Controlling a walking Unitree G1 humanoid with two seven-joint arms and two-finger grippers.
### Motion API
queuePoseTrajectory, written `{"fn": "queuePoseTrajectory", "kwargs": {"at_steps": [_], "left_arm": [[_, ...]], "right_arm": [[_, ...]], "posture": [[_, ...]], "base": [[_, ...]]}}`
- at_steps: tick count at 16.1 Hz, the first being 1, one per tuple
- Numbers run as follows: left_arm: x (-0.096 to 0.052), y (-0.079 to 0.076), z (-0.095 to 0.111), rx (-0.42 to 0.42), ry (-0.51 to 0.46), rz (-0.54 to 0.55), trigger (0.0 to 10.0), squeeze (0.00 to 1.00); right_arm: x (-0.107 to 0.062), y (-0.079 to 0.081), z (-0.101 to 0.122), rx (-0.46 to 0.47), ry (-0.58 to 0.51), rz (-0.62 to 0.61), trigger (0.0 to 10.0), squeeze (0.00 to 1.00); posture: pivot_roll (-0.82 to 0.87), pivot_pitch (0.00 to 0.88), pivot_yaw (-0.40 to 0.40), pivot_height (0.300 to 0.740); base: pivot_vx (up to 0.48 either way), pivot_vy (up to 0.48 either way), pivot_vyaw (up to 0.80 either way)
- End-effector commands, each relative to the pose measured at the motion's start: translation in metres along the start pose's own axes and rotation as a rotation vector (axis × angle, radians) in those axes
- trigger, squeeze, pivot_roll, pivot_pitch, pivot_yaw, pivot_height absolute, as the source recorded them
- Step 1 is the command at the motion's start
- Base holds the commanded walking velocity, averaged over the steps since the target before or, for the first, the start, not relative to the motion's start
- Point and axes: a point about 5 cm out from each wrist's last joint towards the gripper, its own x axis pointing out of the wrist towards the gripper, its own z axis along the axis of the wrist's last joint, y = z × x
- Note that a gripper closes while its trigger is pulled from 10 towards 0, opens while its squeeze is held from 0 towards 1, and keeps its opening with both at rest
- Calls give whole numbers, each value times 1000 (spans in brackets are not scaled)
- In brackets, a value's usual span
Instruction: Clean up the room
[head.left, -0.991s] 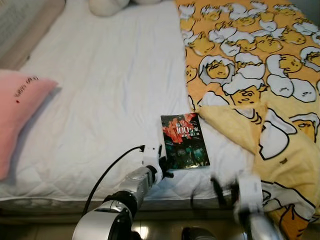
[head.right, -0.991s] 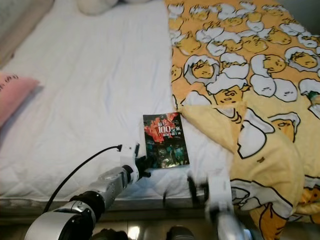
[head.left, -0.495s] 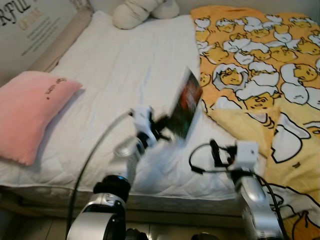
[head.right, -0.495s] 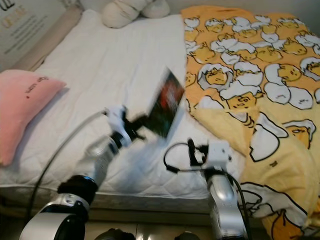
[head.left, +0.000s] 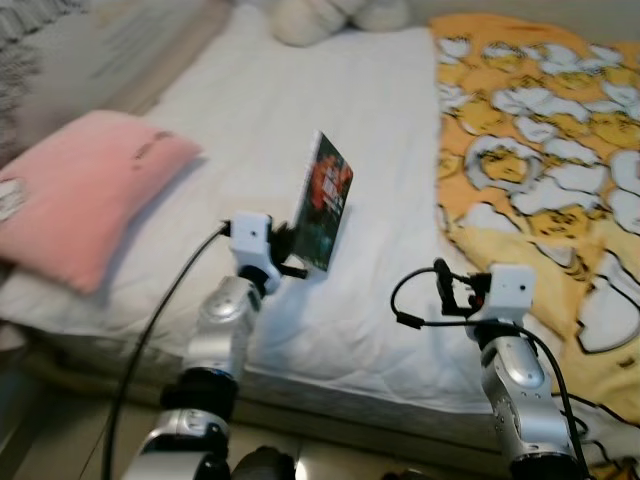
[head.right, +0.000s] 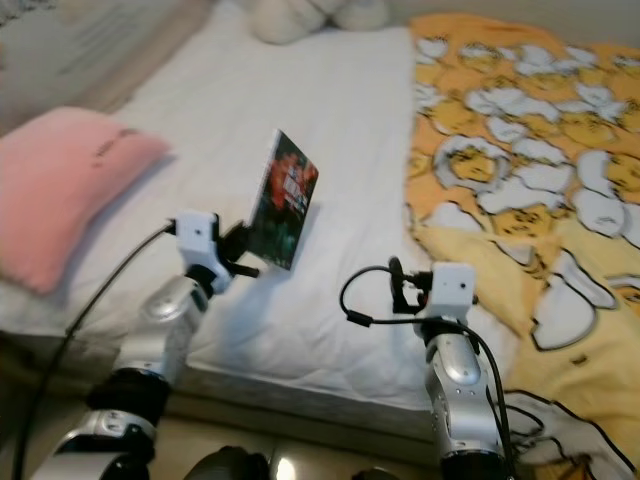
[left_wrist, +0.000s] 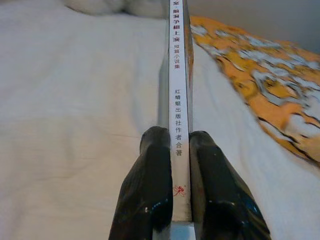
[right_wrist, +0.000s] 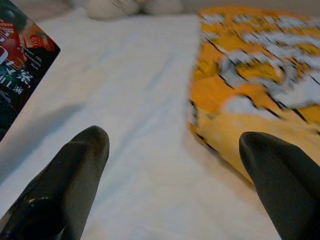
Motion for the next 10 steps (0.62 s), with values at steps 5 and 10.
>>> {"fn": "queuePoseTrajectory", "kwargs": {"at_steps": [5, 10], "left_arm": [[12, -1, 8, 29, -10, -18, 0, 0], [22, -8, 11, 73, 4, -86, 0, 0]], "right_arm": [[-5, -1, 5, -28, -61, -52, 10000, 20], [-7, 0, 4, -35, -60, -63, 10000, 24]], "posture": [[-30, 0, 41, 740], [-41, 0, 47, 740]], "base": [[0, 480, 660], [0, 480, 632]]}}
